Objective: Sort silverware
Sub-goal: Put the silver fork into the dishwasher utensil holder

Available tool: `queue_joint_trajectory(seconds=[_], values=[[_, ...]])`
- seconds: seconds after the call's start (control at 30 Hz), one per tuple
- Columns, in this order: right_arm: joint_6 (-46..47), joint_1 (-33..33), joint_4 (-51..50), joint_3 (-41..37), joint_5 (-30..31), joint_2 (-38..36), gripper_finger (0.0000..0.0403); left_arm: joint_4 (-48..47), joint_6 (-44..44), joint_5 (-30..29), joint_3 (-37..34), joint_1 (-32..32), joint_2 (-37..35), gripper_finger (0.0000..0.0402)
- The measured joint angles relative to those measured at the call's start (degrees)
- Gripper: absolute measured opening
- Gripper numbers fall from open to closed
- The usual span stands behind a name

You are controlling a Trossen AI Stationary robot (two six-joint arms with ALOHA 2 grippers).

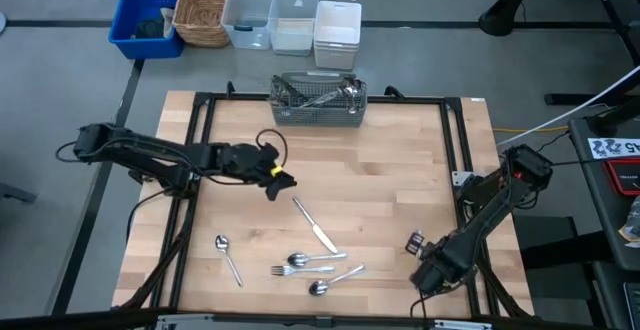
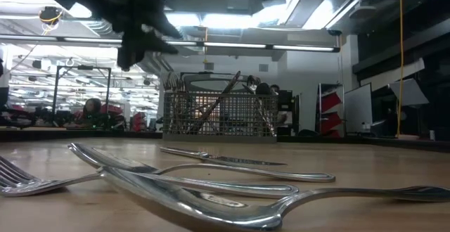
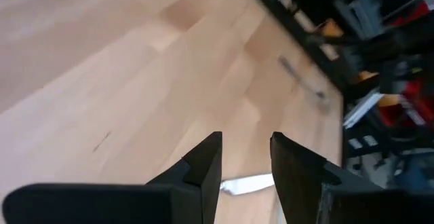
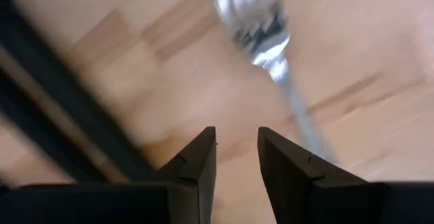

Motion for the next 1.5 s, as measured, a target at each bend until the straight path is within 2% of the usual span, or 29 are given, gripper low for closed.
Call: queue_joint_trajectory(seconds=[0.1, 0.27, 0.57, 0.93, 1.3, 1.5], values=[[0.05, -0.06, 4.94, -1.22, 2.46, 0.02, 0.0111, 0.12, -1.53, -1.15, 0.0, -0.95, 3.37, 0.0111], [-0.01, -0.12, 11.77, -2.79, 2.76, 0.02, 0.0111, 2.62, -4.34, -1.3, 0.0, -2.3, 8.73, 0.0111], [-0.24, -0.12, 16.29, -7.68, 4.17, 0.02, 0.0111, 14.63, -4.74, -1.28, 0.0, -4.59, 15.57, 0.0111], [-0.42, -0.12, 23.37, -9.7, 6.62, 0.04, 0.0111, 16.4, -4.8, -1.28, 0.0, -5.7, 16.31, 0.0111], [-0.11, -0.12, 24.68, -9.47, 10.87, 3.86, 0.0111, 16.28, -4.04, -1.28, 0.0, -5.7, 16.31, 0.0111], [-0.24, -0.12, 24.95, -9.47, 11.26, 5.2, 0.011, 16.04, -4.06, -1.28, 0.0, -5.76, 16.31, 0.0111]])
